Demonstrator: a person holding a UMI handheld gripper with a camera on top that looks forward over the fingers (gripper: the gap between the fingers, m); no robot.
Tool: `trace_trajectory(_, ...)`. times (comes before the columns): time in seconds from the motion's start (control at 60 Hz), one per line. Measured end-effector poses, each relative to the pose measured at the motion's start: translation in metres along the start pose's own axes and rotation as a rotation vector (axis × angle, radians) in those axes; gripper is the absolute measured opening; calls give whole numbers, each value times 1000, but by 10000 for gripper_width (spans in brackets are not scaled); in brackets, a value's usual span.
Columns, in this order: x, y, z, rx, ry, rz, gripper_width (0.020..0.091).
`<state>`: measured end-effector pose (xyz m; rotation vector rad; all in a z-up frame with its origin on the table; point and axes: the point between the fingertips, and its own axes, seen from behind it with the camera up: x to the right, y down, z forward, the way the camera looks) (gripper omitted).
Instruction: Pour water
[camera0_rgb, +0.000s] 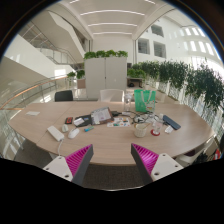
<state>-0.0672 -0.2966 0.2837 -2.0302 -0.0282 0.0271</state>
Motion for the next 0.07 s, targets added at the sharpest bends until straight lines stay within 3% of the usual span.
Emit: trace_trajectory(0.067,12,1,4,-2,-22,16,849)
